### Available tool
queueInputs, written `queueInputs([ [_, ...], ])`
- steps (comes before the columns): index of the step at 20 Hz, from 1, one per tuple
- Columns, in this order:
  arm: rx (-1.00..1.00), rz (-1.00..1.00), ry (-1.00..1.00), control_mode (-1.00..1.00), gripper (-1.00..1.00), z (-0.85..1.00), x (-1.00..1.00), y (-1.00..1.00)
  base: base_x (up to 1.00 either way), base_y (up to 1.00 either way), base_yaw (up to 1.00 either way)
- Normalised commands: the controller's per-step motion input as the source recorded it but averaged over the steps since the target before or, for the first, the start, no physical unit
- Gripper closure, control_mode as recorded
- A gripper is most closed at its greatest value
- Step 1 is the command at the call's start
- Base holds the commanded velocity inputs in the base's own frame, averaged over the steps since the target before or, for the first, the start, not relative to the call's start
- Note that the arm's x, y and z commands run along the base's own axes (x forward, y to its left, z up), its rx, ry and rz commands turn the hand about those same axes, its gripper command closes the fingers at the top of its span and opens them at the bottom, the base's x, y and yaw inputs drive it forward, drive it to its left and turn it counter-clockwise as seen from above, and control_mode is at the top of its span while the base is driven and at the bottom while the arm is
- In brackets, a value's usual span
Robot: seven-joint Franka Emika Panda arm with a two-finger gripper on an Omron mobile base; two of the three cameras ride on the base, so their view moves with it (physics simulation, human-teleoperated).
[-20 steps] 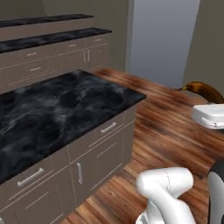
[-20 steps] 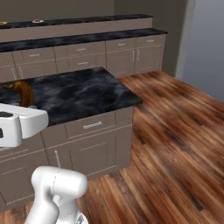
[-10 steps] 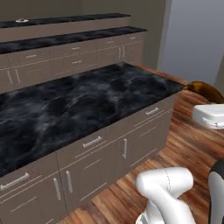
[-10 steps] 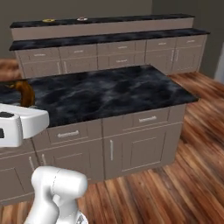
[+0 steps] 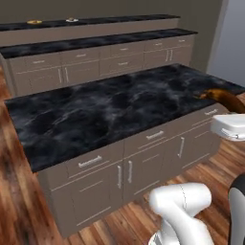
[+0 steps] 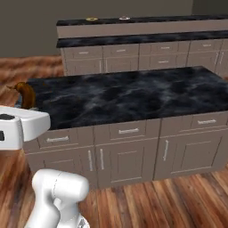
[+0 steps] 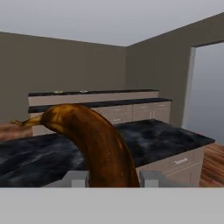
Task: Pick up the tangerine and banana from the fridge and place one fruit on each plate on the dining counter.
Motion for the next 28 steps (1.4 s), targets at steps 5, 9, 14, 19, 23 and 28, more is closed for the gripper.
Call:
queueInputs([
  [5,0.00,0.00,0.00,1.00,1.00,0.00,0.00,0.00,-0.02,1.00,0.21],
  [9,0.00,0.00,0.00,1.00,1.00,0.00,0.00,0.00,0.09,1.00,0.13],
  [14,0.00,0.00,0.00,1.00,1.00,0.00,0.00,0.00,0.33,1.00,0.04],
  [19,0.00,0.00,0.00,1.00,1.00,0.00,0.00,0.00,0.67,1.00,0.00],
  [23,0.00,0.00,0.00,1.00,1.00,0.00,0.00,0.00,0.93,1.00,-0.10],
  [28,0.00,0.00,0.00,1.00,1.00,0.00,0.00,0.00,0.99,0.99,-0.19],
])
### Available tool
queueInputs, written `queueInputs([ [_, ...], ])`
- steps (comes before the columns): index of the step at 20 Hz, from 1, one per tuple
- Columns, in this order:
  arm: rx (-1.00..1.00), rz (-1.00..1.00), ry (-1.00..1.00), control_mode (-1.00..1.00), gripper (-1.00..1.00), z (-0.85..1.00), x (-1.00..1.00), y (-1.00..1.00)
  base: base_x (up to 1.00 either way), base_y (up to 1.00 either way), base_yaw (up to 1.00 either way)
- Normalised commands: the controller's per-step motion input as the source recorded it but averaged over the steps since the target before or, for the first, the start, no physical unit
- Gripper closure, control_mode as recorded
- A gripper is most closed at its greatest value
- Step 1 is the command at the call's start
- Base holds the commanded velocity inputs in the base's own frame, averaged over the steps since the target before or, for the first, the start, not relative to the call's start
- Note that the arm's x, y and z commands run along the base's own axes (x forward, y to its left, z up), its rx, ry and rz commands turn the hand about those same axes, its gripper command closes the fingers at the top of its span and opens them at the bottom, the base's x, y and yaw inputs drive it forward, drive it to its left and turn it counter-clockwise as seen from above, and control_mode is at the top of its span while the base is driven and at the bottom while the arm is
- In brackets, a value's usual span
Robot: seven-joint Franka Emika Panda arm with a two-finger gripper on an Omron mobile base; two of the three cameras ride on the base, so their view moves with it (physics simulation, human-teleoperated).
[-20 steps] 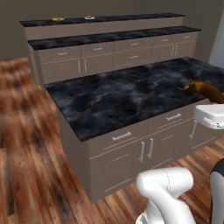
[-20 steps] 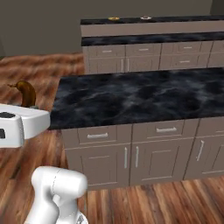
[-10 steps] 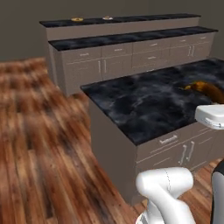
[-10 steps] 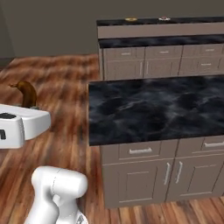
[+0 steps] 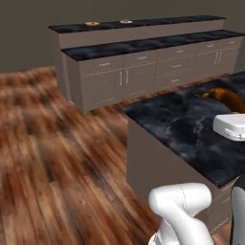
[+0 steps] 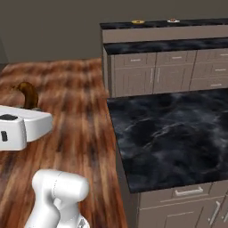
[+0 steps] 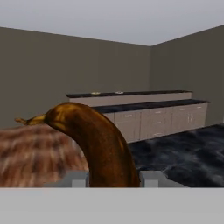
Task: Pick up the tangerine and banana from the fridge and place one fruit on each plate on the dining counter.
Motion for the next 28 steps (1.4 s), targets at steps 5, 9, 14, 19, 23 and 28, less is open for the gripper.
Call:
queueInputs([
  [5,0.00,0.00,0.00,1.00,1.00,0.00,0.00,0.00,0.99,0.89,-0.31],
  [9,0.00,0.00,0.00,1.00,1.00,0.00,0.00,0.00,0.94,0.99,-0.32],
  [14,0.00,0.00,0.00,1.00,1.00,0.00,0.00,0.00,0.91,1.00,-0.33],
  [19,0.00,0.00,0.00,1.00,1.00,0.00,0.00,0.00,0.86,1.00,-0.29],
  [23,0.00,0.00,0.00,1.00,1.00,0.00,0.00,0.00,0.83,1.00,-0.27],
  [28,0.00,0.00,0.00,1.00,1.00,0.00,0.00,0.00,0.83,1.00,-0.26],
])
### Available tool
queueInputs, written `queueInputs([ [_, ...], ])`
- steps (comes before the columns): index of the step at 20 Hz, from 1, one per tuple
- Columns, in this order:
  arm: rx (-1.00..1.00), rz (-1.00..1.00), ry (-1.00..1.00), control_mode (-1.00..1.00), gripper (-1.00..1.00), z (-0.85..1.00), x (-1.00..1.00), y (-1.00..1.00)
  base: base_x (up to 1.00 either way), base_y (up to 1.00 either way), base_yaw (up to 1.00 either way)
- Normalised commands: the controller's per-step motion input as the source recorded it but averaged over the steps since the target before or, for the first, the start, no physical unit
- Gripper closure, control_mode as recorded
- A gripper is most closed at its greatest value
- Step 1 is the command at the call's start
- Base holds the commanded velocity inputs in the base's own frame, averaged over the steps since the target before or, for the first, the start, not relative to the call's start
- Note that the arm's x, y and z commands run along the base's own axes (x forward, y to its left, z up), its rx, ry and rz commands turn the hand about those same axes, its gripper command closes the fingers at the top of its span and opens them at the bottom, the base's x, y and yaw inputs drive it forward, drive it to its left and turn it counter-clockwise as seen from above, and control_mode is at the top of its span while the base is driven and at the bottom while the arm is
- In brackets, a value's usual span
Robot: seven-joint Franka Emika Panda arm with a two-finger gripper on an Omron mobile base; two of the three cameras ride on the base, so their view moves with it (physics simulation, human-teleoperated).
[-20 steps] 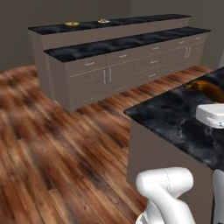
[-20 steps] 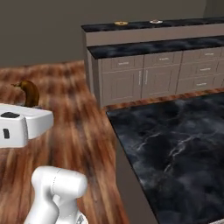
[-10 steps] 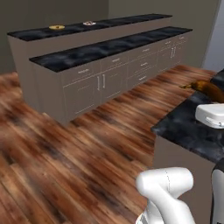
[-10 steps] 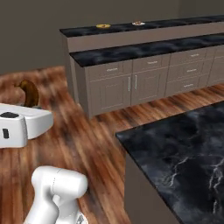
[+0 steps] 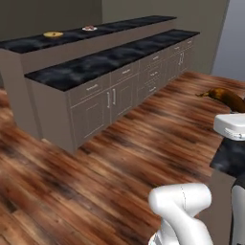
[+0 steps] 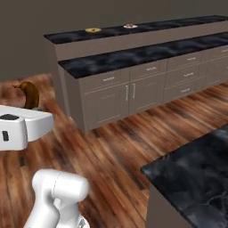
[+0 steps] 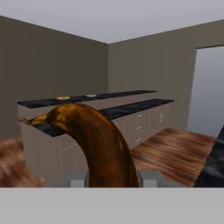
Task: Pick up the tangerine and banana from the fridge and place one fruit on each plate on the dining counter.
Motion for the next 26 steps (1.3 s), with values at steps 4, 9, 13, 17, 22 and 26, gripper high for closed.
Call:
queueInputs([
  [4,0.00,0.00,0.00,1.00,1.00,0.00,0.00,0.00,0.81,1.00,-0.23],
  [9,0.00,0.00,0.00,1.00,1.00,0.00,0.00,0.00,0.80,1.00,-0.21],
  [13,0.00,0.00,0.00,1.00,1.00,0.00,0.00,0.00,0.79,1.00,-0.21],
  [17,0.00,0.00,0.00,1.00,1.00,0.00,0.00,0.00,0.80,1.00,-0.21],
  [22,0.00,0.00,0.00,1.00,1.00,0.00,0.00,0.00,0.80,1.00,-0.21],
  [26,0.00,0.00,0.00,1.00,1.00,0.00,0.00,0.00,0.80,1.00,-0.21],
])
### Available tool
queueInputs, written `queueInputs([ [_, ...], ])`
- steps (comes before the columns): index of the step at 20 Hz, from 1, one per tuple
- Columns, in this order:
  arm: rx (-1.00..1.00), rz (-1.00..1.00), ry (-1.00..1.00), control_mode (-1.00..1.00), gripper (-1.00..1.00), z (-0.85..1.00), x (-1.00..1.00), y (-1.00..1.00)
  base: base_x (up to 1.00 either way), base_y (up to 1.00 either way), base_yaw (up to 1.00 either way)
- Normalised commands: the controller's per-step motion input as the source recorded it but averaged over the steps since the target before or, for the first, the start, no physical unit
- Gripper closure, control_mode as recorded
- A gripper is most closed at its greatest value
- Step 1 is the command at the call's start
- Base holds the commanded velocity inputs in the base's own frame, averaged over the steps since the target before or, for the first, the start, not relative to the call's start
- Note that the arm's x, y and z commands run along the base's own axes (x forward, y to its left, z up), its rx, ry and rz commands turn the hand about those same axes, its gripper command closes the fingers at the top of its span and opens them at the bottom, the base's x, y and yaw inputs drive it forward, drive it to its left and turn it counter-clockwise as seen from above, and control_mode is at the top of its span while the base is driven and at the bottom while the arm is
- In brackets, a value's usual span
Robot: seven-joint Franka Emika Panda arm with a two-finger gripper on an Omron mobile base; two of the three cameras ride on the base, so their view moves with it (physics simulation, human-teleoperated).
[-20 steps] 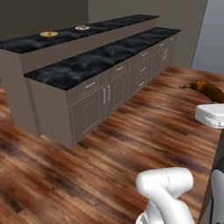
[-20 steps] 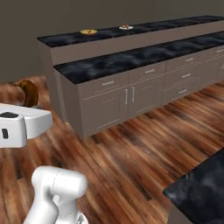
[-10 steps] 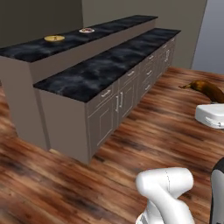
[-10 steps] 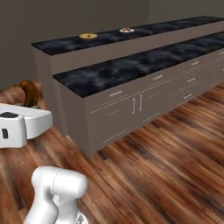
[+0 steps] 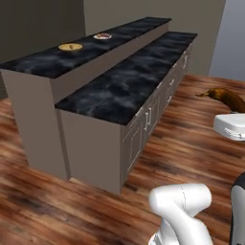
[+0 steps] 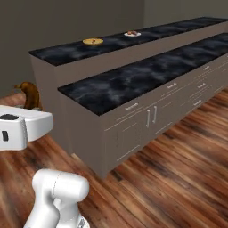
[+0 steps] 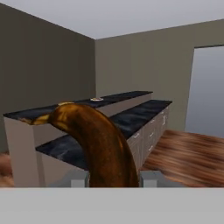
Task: Pick up the tangerine and banana from the fridge and place one fruit on each plate on the dining counter.
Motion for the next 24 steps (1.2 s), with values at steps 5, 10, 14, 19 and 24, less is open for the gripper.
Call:
queueInputs([
  [5,0.00,0.00,0.00,1.00,1.00,0.00,0.00,0.00,0.80,1.00,-0.21],
  [10,0.00,0.00,0.00,1.00,1.00,0.00,0.00,0.00,0.80,1.00,-0.21],
  [14,0.00,0.00,0.00,1.00,1.00,0.00,0.00,0.00,0.81,1.00,-0.21],
  [19,0.00,0.00,0.00,1.00,1.00,0.00,0.00,0.00,0.82,1.00,-0.22],
  [24,0.00,0.00,0.00,1.00,1.00,0.00,0.00,0.00,0.97,1.00,-0.22],
])
